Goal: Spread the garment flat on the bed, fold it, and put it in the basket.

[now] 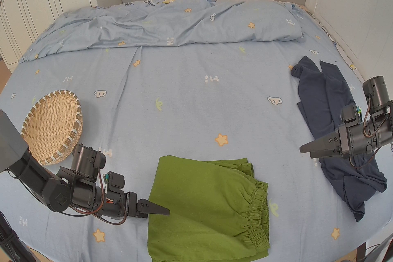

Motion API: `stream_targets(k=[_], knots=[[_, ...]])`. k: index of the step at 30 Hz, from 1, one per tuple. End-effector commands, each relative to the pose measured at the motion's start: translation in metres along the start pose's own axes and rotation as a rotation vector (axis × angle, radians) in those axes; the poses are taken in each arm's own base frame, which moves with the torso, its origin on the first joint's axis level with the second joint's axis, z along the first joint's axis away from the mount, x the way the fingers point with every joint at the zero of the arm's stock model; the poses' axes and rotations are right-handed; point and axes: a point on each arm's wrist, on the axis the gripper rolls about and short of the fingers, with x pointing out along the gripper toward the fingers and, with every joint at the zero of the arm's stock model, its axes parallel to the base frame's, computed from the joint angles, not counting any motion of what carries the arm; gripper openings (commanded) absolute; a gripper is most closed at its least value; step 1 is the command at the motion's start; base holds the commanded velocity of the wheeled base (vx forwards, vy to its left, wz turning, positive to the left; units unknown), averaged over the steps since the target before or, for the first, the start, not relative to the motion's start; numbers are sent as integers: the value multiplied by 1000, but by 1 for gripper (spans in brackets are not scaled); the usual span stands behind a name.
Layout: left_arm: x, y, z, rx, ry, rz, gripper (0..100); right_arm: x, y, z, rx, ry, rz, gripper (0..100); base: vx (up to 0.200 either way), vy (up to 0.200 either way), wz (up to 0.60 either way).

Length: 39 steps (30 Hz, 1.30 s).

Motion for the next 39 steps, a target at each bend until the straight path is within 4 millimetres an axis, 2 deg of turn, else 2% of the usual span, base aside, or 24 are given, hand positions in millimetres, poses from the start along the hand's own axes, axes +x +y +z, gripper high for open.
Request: stream_targets(k=[1, 8, 12, 31, 32, 39], knots=[[13, -4, -3, -15, 44, -13, 100, 2, -1, -1, 3, 8, 1, 100, 0, 0, 0], [32, -14, 1, -51, 0, -81, 100, 4, 0, -3, 1, 16, 3, 100, 0, 0, 0], [55, -22, 1, -61, -11, -138, 100, 4, 0, -3, 1, 16, 3, 100, 0, 0, 0], [52, -22, -7, -58, -17, -169, 100, 5, 1, -3, -2, 23, 7, 100, 0, 0, 0], [53, -22, -7, -55, -19, -170, 0, 5, 1, -4, -2, 23, 7, 100, 0, 0, 0], [47, -24, -7, -66, -20, -163, 0, 4, 5, -3, -3, 18, 12, 100, 0, 0, 0]])
